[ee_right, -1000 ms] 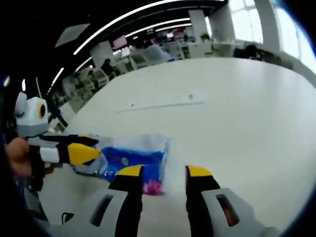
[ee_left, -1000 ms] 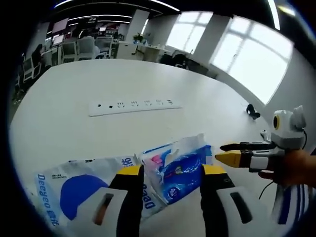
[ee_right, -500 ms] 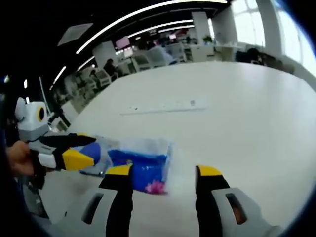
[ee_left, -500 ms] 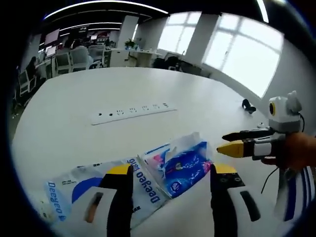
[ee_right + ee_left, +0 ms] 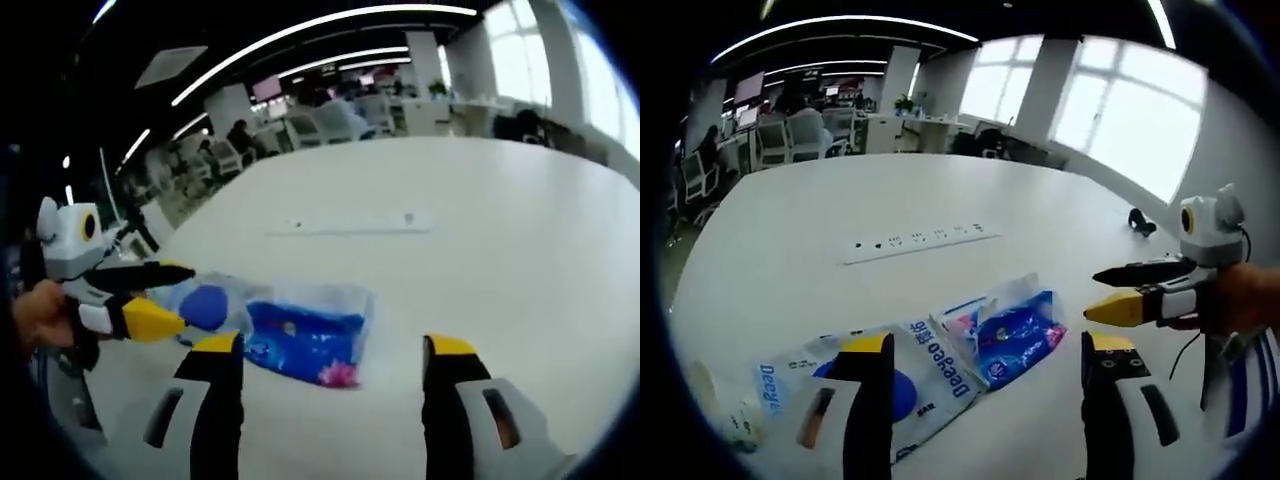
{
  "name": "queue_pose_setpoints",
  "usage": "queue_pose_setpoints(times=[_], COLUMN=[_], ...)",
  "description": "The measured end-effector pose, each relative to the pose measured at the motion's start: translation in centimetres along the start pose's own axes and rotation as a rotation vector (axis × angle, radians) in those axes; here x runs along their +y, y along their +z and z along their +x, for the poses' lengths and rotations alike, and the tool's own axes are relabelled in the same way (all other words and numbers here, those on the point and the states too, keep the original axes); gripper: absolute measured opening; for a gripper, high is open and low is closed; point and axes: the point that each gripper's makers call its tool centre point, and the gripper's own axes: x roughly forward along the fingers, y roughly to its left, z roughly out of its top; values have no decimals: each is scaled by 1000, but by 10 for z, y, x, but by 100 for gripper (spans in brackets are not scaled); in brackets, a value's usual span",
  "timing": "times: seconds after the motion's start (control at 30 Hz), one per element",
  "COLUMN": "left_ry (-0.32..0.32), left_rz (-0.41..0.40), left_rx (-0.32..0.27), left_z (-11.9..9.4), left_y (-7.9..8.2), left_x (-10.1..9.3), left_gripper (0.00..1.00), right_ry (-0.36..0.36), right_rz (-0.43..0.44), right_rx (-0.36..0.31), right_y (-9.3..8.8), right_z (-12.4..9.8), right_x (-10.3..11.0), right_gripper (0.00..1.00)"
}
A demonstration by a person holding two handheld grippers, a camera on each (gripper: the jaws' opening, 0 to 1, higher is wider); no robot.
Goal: Arrange the tabletop items into an orderly group along one side of the table until the central work area is clear of visible clutter.
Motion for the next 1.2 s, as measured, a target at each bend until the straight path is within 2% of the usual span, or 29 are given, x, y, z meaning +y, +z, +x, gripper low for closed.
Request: queue_pose_setpoints(times=[0.2, 0.6, 0.9, 1.1, 1.2], left_ry=[-1, 2, 8, 17, 16], left_rz=[24, 41, 38, 34, 51], left_rx=[-25, -20, -29, -23, -8], left_z=[-14, -35, -56, -70, -77], left_y=[1, -19, -29, -44, -51], left_x=[-5, -17, -22, -23, -26], left_gripper=[83, 89, 92, 93, 95], right_ry=[32, 44, 64, 87, 95], right_rz=[12, 29, 3, -34, -25], right_rx=[-16, -60, -65, -35, -43], right_y=[-7, -8, -20, -34, -38], right_z=[-7, -25, -45, -55, -62], right_x=[11, 21, 33, 44, 48], right_gripper=[81, 87, 93, 98, 100])
